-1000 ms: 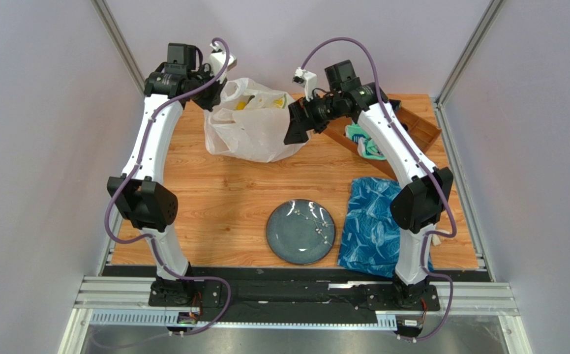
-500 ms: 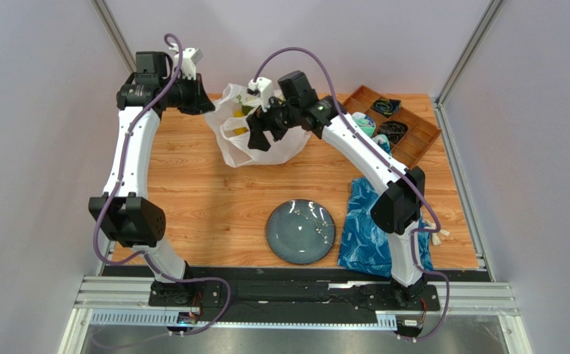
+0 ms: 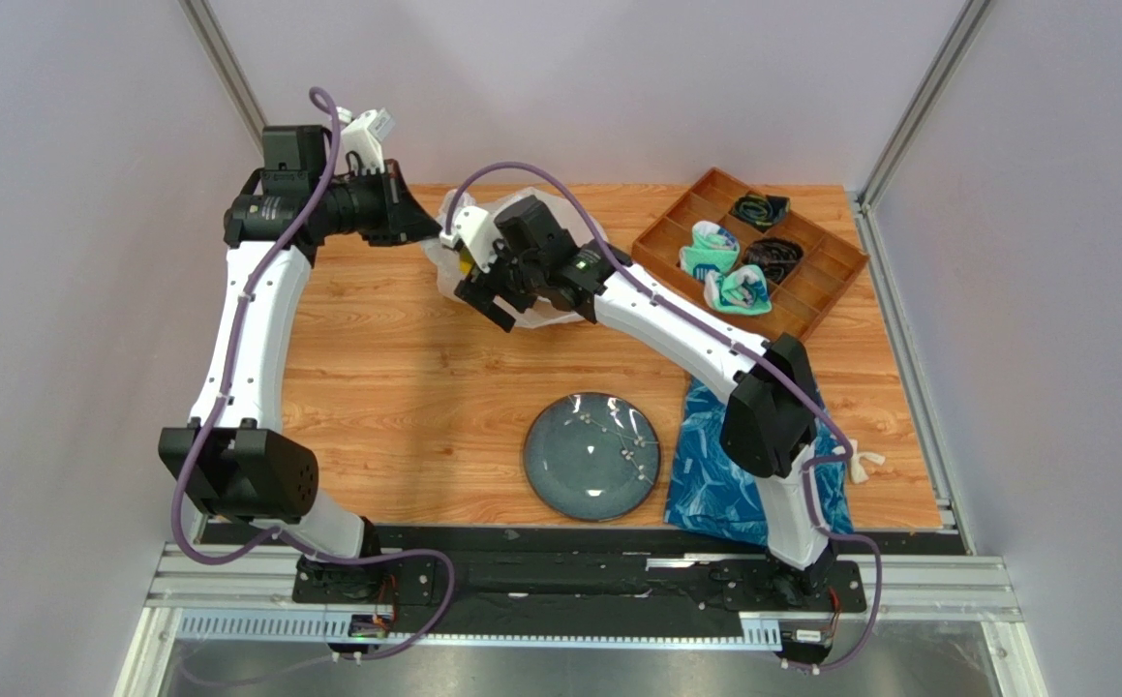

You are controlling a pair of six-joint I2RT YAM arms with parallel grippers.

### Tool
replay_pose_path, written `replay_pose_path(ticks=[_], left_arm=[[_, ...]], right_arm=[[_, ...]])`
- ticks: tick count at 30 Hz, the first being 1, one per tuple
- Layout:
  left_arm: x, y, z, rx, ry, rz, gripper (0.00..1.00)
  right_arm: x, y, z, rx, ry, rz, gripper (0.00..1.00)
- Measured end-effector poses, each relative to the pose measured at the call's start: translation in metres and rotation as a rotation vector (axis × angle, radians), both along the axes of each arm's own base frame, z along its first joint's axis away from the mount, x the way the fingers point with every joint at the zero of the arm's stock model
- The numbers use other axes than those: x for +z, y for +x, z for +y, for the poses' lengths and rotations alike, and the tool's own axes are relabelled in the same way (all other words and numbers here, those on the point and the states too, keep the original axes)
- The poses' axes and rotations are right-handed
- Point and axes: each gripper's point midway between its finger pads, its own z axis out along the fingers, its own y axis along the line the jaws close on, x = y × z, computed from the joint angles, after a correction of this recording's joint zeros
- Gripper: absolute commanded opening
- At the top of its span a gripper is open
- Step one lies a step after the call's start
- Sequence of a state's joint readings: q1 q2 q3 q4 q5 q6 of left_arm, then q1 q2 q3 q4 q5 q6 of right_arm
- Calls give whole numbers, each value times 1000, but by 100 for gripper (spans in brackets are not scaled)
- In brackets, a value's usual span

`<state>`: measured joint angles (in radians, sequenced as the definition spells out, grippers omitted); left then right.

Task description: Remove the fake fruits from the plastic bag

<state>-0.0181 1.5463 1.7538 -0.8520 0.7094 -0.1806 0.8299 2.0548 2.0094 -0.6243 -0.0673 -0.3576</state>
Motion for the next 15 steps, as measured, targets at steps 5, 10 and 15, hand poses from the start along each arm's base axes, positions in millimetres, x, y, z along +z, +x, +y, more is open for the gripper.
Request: replay_pose_path(ticks=[5, 10, 15], left_arm=[[-4, -1, -1, -5, -2, 4, 0], [-25, -16, 0, -7, 4, 51, 0], [-50, -41, 1, -8, 6, 107, 0]], right_arm=[[-29, 4, -34, -74, -125, -33, 85], [-24, 7, -66, -140, -163, -63, 76], [8, 11, -101, -156, -57, -23, 55]])
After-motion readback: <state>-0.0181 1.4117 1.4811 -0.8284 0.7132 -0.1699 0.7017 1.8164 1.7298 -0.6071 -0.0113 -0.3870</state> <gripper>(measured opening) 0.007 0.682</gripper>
